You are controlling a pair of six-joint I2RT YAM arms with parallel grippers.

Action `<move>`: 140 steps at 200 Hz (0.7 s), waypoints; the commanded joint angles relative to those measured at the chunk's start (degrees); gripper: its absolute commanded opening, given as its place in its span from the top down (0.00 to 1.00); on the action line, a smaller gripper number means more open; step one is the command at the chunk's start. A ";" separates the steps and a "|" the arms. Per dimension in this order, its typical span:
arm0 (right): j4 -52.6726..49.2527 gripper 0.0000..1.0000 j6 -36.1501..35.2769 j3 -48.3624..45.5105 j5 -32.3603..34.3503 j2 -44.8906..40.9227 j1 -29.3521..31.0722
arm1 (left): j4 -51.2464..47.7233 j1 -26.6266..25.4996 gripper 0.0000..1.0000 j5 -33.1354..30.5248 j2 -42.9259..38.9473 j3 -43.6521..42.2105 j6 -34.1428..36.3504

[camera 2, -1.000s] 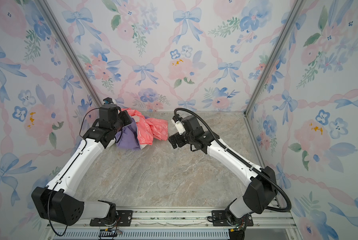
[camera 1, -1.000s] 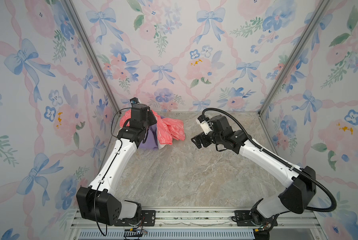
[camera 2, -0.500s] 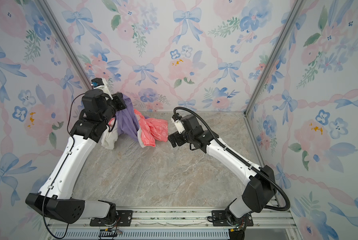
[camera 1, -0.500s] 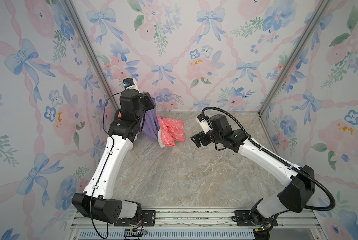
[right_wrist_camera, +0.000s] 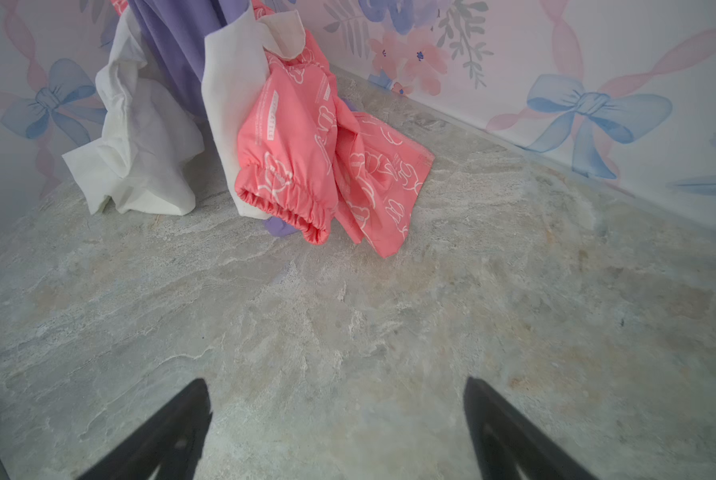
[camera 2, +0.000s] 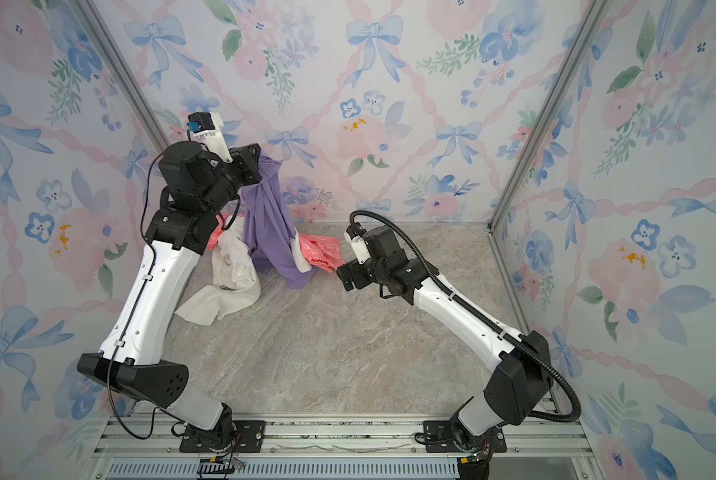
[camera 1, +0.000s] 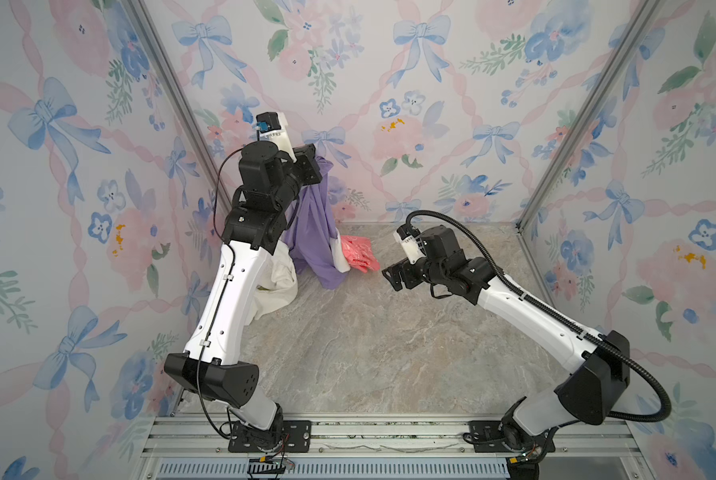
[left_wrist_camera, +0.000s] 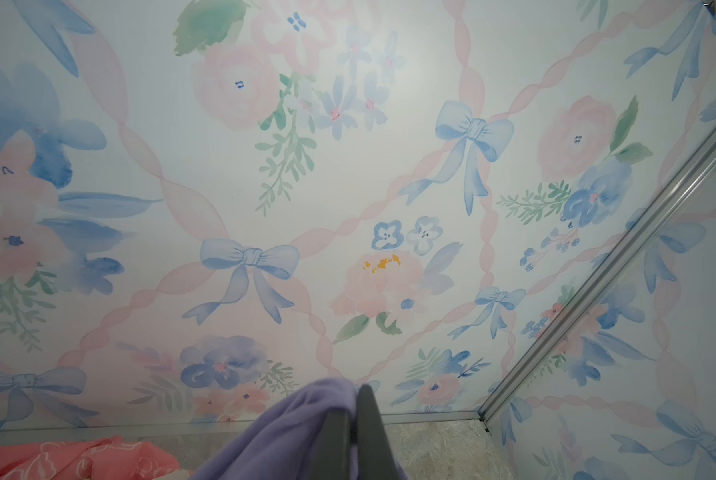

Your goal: Pick out a specific cloth from the pile

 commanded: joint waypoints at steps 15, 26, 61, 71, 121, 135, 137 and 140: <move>1.45 0.03 2.04 2.00 0.80 -0.35 -1.50 | 6.51 -0.54 1.00 5.52 2.90 10.60 0.77; 1.68 0.03 2.52 1.93 0.73 -0.53 -1.91 | 6.49 -0.54 1.00 6.51 4.19 12.38 -0.20; 2.11 0.03 3.62 1.89 0.29 -0.80 -2.91 | 6.49 -1.86 1.00 10.24 6.33 11.09 -1.78; 2.31 0.03 4.06 1.90 -0.07 -0.88 -3.18 | 6.49 -2.62 1.00 10.68 6.42 8.92 -1.83; 2.38 0.03 6.00 1.42 -0.53 -1.73 -4.11 | 6.33 -7.32 1.00 13.29 5.61 -8.83 0.70; 3.30 0.03 7.21 0.15 -0.48 -2.66 -4.89 | 6.23 -8.72 0.89 13.01 5.44 -13.75 1.68; 3.43 0.03 7.45 -0.02 -0.45 -2.84 -4.98 | 6.19 -8.90 0.85 13.07 5.38 -14.36 1.81; 3.65 0.03 7.74 -0.36 -0.45 -3.08 -5.14 | 6.08 -9.17 0.77 13.04 5.36 -15.05 2.09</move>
